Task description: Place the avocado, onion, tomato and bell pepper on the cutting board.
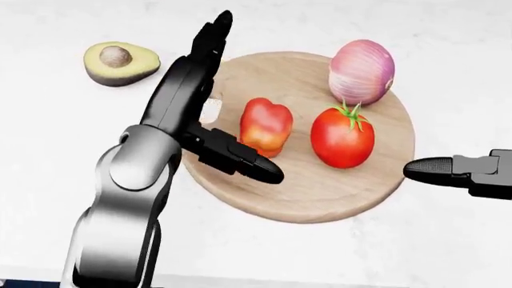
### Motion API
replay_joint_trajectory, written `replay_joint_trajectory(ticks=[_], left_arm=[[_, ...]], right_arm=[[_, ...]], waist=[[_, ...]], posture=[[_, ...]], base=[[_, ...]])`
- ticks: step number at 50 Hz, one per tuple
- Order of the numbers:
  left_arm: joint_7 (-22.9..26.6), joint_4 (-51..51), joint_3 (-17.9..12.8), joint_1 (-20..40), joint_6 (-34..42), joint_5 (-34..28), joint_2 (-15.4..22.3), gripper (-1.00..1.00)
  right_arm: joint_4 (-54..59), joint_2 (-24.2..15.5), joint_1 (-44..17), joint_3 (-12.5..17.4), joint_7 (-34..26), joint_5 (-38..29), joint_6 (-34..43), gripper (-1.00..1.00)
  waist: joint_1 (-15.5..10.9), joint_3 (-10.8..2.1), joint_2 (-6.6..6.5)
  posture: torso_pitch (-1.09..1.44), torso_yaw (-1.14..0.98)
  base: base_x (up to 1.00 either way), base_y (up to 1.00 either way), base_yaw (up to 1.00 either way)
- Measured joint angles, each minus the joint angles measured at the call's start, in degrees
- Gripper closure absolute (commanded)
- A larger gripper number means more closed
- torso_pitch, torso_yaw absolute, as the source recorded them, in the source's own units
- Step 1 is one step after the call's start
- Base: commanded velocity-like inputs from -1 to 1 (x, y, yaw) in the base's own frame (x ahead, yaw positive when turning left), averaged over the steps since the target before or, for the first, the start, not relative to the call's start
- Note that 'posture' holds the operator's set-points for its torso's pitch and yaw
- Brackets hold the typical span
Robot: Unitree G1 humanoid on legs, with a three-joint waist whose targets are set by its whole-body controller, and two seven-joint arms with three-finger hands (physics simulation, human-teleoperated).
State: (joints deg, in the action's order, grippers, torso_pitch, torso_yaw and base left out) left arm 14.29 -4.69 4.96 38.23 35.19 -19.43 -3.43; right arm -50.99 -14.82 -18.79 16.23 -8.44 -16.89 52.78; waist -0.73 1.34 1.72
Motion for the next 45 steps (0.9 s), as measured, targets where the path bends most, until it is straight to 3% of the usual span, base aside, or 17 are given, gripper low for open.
replay_joint_trajectory(ticks=[8,14,32,45], left_arm=[[0.1,-4.3,-6.4,7.3,4.8,2.5,7.9,-1.00],[-1.2,3.0,-9.2,12.2,2.8,5.5,13.9,-1.00],[-7.6,58.9,-11.4,31.3,-26.2,6.0,24.7,-1.00],[-9.7,71.1,-11.4,34.1,-33.1,4.7,25.5,-1.00]], right_arm=[[1.2,0.3,-0.1,-0.7,0.5,-0.4,-0.6,-1.00],[1.1,0.4,-0.3,-1.2,0.4,-0.5,-0.8,-1.00],[-1.0,-1.0,-1.7,0.1,-0.8,-0.8,2.1,-1.00],[-1.0,-1.0,-1.5,0.0,-0.7,-0.8,2.3,-1.00]], waist=[[0.2,0.00,-0.54],[0.0,-0.05,-0.80],[0.0,-0.17,-0.61],[0.2,-0.27,-0.71]], posture=[[0.00,0.00],[0.00,0.00],[0.00,0.00],[0.00,0.00]], base=[[0.00,0.00,0.00],[0.00,0.00,0.00],[0.00,0.00,0.00],[0.00,0.00,0.00]])
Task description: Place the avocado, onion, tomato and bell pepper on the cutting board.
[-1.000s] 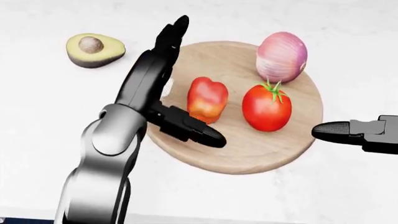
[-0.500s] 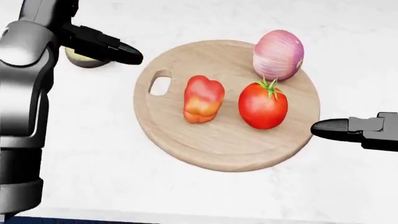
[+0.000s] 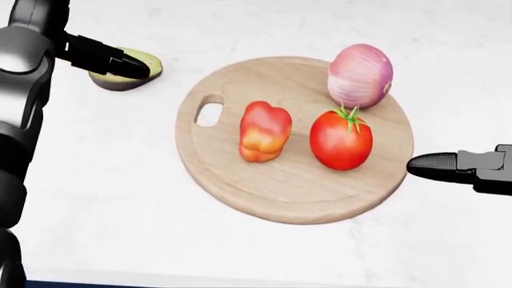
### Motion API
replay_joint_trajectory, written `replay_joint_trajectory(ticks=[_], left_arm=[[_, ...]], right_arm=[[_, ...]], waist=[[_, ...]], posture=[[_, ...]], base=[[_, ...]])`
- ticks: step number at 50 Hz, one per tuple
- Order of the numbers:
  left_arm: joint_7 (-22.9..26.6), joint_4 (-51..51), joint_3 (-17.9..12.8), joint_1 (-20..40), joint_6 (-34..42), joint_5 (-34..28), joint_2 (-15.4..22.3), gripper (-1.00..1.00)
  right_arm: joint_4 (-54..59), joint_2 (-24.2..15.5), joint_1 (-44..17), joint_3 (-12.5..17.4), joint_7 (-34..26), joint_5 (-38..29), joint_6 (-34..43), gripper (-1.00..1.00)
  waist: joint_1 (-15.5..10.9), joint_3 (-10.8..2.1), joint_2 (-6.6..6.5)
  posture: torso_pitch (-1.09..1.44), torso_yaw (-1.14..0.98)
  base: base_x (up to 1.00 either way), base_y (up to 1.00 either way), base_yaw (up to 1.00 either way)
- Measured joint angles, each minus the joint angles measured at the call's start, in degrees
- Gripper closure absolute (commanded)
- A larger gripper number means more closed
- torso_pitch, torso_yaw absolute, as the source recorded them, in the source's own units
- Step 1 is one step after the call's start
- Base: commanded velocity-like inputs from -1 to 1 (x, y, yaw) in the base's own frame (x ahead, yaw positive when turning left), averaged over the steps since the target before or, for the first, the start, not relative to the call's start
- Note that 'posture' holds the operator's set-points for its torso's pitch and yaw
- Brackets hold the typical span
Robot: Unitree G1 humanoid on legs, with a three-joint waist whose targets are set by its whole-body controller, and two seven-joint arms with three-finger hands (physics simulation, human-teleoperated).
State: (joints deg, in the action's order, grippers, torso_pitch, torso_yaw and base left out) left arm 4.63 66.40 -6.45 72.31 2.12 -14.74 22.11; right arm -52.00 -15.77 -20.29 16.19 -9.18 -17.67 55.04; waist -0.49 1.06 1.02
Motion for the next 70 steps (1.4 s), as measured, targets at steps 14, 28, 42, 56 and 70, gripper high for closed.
replay_joint_trajectory(ticks=[14,28,42,56,70], left_arm=[[-4.2,5.6,-0.2,-0.3,-3.4,0.5,-2.0,-1.00],[-7.6,7.0,-0.8,-2.2,-3.6,0.3,-1.6,-1.00],[-10.7,9.3,-2.5,-2.9,-4.5,2.8,-2.6,-1.00],[-12.9,9.7,-3.3,-1.8,-6.8,6.9,-2.6,-1.00],[-11.9,9.6,-2.9,-1.0,-7.3,6.3,-2.7,-1.00]], right_arm=[[-0.2,0.3,0.5,0.0,-0.1,-0.2,-0.4,-1.00],[-1.3,-0.9,-0.8,0.5,-0.8,0.0,1.7,-1.00],[-1.2,-0.2,0.5,0.7,-0.5,0.1,0.8,-1.00],[-0.5,0.3,1.4,0.8,0.0,0.4,-0.5,-1.00],[-0.7,-0.3,0.5,0.9,-0.1,0.6,0.2,-1.00]], waist=[[0.1,-0.13,-0.15],[0.1,-0.30,-0.16],[0.1,-0.43,-0.17],[0.1,-0.54,-0.30],[0.2,1.26,-0.27]], posture=[[0.00,0.00],[0.00,0.00],[0.00,0.00],[0.00,0.00],[0.07,0.00]], base=[[0.00,0.00,0.00],[0.00,0.00,0.00],[0.00,0.00,0.00],[0.00,0.00,0.00],[0.00,0.00,0.00]])
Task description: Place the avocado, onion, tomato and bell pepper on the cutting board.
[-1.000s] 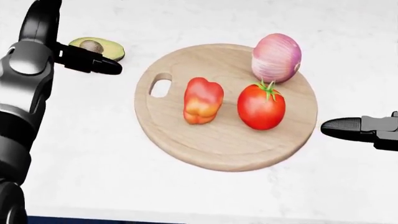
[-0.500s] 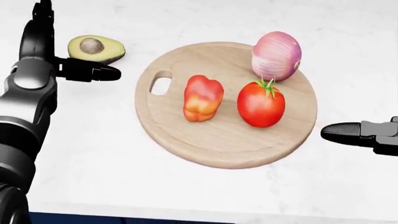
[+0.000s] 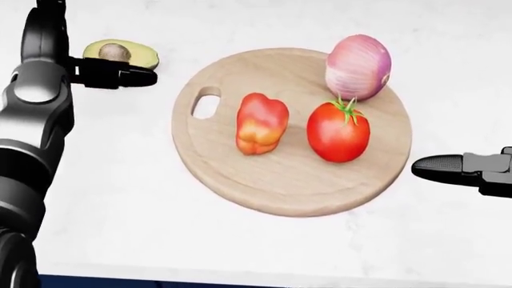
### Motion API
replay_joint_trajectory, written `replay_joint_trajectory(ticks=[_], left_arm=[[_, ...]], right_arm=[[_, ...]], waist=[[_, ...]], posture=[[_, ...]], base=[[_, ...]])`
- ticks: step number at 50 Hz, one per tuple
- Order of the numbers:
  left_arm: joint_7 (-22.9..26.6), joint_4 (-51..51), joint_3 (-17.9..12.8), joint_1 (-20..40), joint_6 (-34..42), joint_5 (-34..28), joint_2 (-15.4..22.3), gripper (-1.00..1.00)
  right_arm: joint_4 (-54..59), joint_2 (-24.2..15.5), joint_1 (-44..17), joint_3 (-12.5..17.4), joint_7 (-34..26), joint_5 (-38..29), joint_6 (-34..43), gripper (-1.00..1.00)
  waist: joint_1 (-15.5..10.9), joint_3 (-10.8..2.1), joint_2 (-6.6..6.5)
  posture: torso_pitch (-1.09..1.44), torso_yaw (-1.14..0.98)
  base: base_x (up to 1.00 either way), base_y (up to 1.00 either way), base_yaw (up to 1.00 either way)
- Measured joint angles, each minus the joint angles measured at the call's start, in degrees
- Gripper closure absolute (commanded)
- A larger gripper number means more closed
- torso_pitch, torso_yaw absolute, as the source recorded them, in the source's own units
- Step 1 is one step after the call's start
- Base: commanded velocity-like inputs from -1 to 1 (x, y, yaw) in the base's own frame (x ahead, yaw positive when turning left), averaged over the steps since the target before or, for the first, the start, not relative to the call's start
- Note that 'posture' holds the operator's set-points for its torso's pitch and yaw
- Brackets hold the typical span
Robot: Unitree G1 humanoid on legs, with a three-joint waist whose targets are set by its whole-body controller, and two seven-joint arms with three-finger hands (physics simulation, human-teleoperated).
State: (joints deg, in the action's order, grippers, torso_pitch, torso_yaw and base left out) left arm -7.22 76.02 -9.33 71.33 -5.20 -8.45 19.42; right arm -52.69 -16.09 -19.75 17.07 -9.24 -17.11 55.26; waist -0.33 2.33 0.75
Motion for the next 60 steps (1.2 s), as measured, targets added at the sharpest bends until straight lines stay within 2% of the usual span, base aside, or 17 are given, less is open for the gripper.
replay_joint_trajectory(ticks=[10,24,25,33,35,41,43,48,49,52,56,60], left_arm=[[0.0,0.3,-0.2,-0.6,0.2,-0.2,0.1,-1.00],[-1.3,0.4,-0.1,-0.9,-0.4,-1.3,0.1,-1.00],[-1.3,0.5,0.0,-0.9,-0.4,-1.4,0.0,-0.89],[-1.4,1.6,0.1,-0.6,0.1,-2.7,-0.6,-0.76],[-1.6,1.6,0.1,-0.4,0.2,-3.1,-0.6,-0.61],[-1.9,1.6,-0.1,0.0,0.2,-4.0,-0.8,-0.54],[-2.0,1.6,-0.1,-0.1,0.1,-4.3,-0.8,-0.40],[-2.5,1.5,0.2,-0.3,0.1,-5.3,-0.8,-0.29],[-2.6,1.4,0.4,-0.4,0.0,-5.7,-0.8,-0.19],[-2.9,1.2,0.6,-0.5,-0.2,-6.6,-0.8,-0.15],[-2.9,1.3,1.0,-0.6,0.0,-8.0,-0.9,0.05],[-3.2,1.0,1.2,-0.6,-0.1,-9.2,-0.9,0.17]], right_arm=[[0.1,0.2,0.3,0.0,0.1,0.0,-0.1,-1.00],[0.5,0.7,0.9,-0.3,0.5,0.0,-1.0,-1.00],[0.4,0.7,0.9,-0.2,0.5,0.0,-0.9,-1.00],[-0.5,-0.2,0.0,0.6,-0.1,0.0,0.2,-1.00],[-0.4,-0.3,-0.1,0.6,-0.2,0.1,0.3,-1.00],[-1.2,-0.7,0.0,1.1,-0.6,0.3,1.1,-1.00],[-1.4,-0.7,0.1,1.3,-0.6,0.3,1.1,-1.00],[-1.6,-0.7,0.4,1.6,-0.6,0.4,1.2,-1.00],[-1.6,-0.7,0.5,1.6,-0.6,0.4,1.2,-1.00],[-1.9,-0.7,0.7,1.7,-0.6,0.4,1.3,-1.00],[-2.2,-0.6,0.7,1.7,-0.7,0.4,1.3,-1.00],[-2.7,-0.9,0.9,2.4,-1.1,0.7,1.7,-1.00]], waist=[[0.0,1.75,0.09],[0.0,1.76,0.00],[0.0,1.78,-0.02],[0.0,1.91,0.18],[0.0,1.92,0.22],[-0.1,1.88,0.22],[-0.1,1.84,0.21],[-0.1,1.82,0.16],[-0.2,1.79,0.15],[-0.3,1.69,0.12],[-0.3,1.60,0.10],[-0.4,1.54,0.13]], posture=[[0.10,0.00],[0.10,0.00],[0.10,0.00],[0.10,0.00],[0.10,0.00],[0.10,0.00],[0.10,0.00],[0.10,0.00],[0.10,0.00],[0.10,0.00],[0.10,0.00],[0.10,0.00]], base=[[0.00,0.00,0.00],[0.00,0.00,0.00],[0.00,0.00,0.00],[0.00,0.00,0.00],[0.00,0.00,0.00],[0.00,0.00,0.00],[0.00,0.00,0.00],[0.00,0.00,0.00],[0.00,0.00,0.00],[0.00,0.00,0.00],[0.00,0.00,0.00],[0.00,0.00,0.00]])
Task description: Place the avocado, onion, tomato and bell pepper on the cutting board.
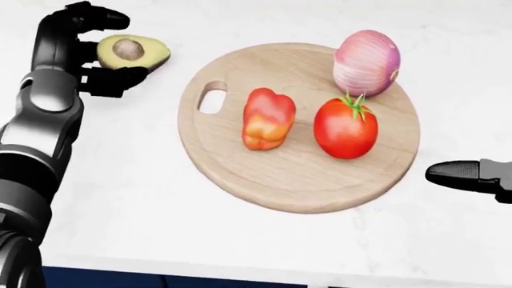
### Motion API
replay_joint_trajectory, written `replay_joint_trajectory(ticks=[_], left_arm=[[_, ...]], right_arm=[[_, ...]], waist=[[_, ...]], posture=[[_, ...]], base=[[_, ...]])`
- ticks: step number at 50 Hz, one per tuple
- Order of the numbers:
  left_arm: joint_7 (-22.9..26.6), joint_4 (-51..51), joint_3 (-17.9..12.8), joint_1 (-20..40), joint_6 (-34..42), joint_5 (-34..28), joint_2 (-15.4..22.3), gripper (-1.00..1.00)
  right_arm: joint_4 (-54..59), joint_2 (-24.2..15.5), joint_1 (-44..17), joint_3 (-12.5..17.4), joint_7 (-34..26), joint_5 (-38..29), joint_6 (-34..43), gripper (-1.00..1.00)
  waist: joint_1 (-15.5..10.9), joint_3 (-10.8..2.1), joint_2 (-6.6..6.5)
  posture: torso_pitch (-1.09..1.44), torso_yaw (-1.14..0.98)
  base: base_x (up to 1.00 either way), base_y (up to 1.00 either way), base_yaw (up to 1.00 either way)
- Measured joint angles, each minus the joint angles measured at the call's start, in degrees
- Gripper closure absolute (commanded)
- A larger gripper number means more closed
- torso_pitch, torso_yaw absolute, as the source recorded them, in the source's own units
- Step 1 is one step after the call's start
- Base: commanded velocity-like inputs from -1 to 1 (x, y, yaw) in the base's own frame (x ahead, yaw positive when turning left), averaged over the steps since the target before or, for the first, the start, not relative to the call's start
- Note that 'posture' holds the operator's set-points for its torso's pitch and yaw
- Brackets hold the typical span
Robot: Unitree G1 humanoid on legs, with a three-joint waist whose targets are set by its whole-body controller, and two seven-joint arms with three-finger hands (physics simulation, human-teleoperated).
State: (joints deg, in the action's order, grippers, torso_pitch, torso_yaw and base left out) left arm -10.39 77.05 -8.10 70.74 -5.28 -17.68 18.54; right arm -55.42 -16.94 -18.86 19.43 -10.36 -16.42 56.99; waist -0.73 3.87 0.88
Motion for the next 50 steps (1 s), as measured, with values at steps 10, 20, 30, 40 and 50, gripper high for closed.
replay_joint_trajectory(ticks=[10,20,30,40,50], left_arm=[[0.4,-0.1,0.0,0.4,0.2,-1.8,-0.2,0.45],[1.3,0.1,0.0,1.4,0.8,-2.2,-0.4,0.58],[2.7,0.4,0.7,2.9,1.2,-1.9,-1.3,0.62],[4.2,-0.3,1.2,5.4,0.8,-1.7,-3.0,0.65],[5.7,-0.7,1.4,6.5,0.1,-1.0,-4.4,0.69]], right_arm=[[0.5,0.0,-0.3,-0.5,0.2,0.0,0.0,-1.00],[0.2,-0.2,-0.8,-0.3,0.5,0.2,0.4,-1.00],[0.5,0.5,0.4,-0.5,0.8,0.5,-0.5,-1.00],[0.1,0.6,0.8,-0.2,0.8,0.5,-0.7,-1.00],[0.4,0.6,0.6,-0.2,0.9,0.5,-0.7,-1.00]], waist=[[0.1,-0.06,0.00],[0.1,0.10,0.04],[0.2,0.49,0.22],[0.4,0.51,0.40],[0.3,0.63,0.50]], posture=[[0.10,0.00],[0.10,0.00],[0.10,0.00],[0.10,0.00],[0.10,0.00]], base=[[0.00,0.00,0.00],[0.00,0.00,0.00],[0.00,0.00,0.00],[0.00,0.00,0.00],[0.00,0.00,0.00]])
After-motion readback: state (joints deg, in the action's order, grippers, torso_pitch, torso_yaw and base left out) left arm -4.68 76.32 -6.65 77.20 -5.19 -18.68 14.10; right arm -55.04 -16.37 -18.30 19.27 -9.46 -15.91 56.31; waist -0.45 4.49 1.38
